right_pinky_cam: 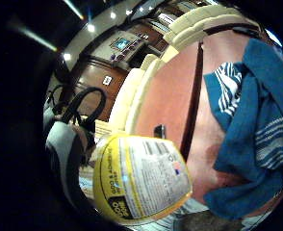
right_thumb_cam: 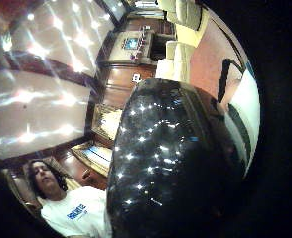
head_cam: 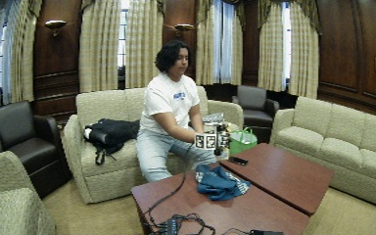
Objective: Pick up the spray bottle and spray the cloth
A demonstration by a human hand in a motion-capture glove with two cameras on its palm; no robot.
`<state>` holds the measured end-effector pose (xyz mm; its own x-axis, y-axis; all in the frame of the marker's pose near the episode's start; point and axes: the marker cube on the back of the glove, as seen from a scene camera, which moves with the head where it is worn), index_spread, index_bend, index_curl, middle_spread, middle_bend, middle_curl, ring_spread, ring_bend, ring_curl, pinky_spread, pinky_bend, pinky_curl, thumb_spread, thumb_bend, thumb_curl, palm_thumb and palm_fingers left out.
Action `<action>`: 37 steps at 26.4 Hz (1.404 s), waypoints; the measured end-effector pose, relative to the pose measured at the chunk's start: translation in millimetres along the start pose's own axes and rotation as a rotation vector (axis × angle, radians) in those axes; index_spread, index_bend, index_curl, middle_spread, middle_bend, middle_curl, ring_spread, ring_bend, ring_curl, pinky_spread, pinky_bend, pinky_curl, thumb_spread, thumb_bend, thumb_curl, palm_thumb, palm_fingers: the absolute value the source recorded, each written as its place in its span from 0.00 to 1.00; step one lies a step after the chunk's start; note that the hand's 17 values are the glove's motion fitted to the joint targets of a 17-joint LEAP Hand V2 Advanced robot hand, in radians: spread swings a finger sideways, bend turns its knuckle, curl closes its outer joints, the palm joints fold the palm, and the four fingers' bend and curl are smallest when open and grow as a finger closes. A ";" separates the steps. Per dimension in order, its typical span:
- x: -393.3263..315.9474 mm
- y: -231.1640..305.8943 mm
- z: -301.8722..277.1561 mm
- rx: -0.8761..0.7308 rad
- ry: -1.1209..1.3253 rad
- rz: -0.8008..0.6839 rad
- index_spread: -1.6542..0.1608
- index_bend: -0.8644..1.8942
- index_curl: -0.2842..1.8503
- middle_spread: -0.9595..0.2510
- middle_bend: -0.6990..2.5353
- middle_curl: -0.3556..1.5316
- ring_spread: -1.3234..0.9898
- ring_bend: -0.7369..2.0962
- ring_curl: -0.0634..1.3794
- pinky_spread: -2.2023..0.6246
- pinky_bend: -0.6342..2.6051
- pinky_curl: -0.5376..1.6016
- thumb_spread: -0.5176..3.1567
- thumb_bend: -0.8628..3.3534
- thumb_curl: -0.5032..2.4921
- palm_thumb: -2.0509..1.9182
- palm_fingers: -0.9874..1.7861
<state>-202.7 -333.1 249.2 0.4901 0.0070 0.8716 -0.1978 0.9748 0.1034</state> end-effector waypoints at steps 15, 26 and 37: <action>58.7 29.1 25.2 0.086 0.104 0.013 0.78 0.47 0.41 0.63 0.41 0.48 0.49 0.50 0.38 0.69 0.34 0.44 0.24 0.20 0.46 0.73 0.85; 63.1 9.1 30.0 0.146 0.156 -0.030 0.78 0.48 0.41 0.62 0.41 0.48 0.49 0.50 0.38 0.68 0.34 0.44 0.24 0.20 0.46 0.73 0.86; 70.8 -13.4 28.9 0.186 0.169 -0.033 0.77 0.48 0.41 0.62 0.41 0.48 0.49 0.50 0.38 0.68 0.34 0.44 0.24 0.20 0.46 0.73 0.86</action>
<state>-189.9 -352.0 323.4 0.6305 0.0279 0.7757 -0.3247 0.9172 0.2310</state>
